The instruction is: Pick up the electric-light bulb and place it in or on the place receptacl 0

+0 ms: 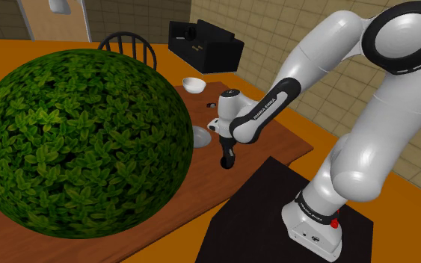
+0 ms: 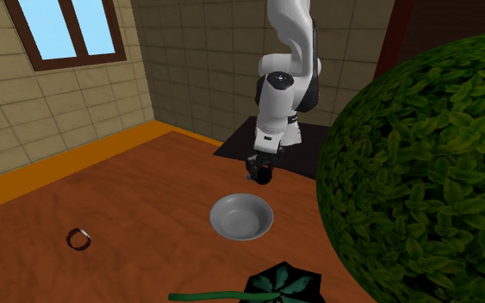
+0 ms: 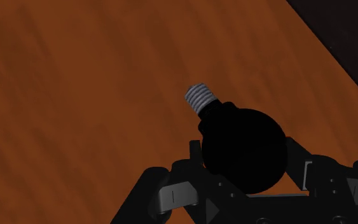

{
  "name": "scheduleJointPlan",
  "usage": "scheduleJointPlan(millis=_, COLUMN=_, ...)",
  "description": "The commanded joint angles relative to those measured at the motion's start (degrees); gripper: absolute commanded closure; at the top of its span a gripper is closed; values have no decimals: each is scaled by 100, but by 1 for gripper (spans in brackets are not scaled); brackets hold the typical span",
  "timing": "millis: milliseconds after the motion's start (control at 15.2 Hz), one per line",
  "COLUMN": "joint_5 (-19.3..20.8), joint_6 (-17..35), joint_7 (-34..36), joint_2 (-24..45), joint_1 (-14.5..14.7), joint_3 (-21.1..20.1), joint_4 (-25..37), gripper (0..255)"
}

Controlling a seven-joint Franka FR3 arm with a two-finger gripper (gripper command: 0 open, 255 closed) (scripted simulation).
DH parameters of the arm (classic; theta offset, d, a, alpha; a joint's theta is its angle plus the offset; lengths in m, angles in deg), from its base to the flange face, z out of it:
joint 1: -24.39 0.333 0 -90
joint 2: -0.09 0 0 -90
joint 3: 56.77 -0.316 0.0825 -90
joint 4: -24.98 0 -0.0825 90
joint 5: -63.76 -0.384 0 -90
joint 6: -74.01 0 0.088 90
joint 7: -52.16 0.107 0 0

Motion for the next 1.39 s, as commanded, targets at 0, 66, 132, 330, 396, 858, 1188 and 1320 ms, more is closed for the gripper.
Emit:
scheduleJointPlan(millis=0, joint_5=-1, joint_6=-2, joint_7=0, joint_2=3, joint_1=1, joint_3=-2, joint_4=-4, gripper=255)
scheduleJointPlan(millis=66, joint_5=0, joint_6=0, joint_7=1, joint_2=5, joint_1=1, joint_3=-2, joint_4=-3, gripper=255)
scheduleJointPlan(millis=132, joint_5=0, joint_6=1, joint_7=2, joint_2=0, joint_1=2, joint_3=-2, joint_4=-9, gripper=255)
scheduleJointPlan(millis=330, joint_5=0, joint_6=5, joint_7=0, joint_2=5, joint_1=0, joint_3=-1, joint_4=-8, gripper=255)
scheduleJointPlan(millis=396, joint_5=1, joint_6=7, joint_7=1, joint_2=-1, joint_1=0, joint_3=0, joint_4=-16, gripper=255)
scheduleJointPlan(millis=858, joint_5=-110, joint_6=-449, joint_7=-114, joint_2=-459, joint_1=9, joint_3=-22, joint_4=-14, gripper=255)
scheduleJointPlan(millis=1188, joint_5=-200, joint_6=-909, joint_7=-213, joint_2=-892, joint_1=25, joint_3=-34, joint_4=17, gripper=255)
scheduleJointPlan(millis=1320, joint_5=-230, joint_6=-1094, joint_7=-248, joint_2=-1056, joint_1=32, joint_3=-37, joint_4=40, gripper=255)
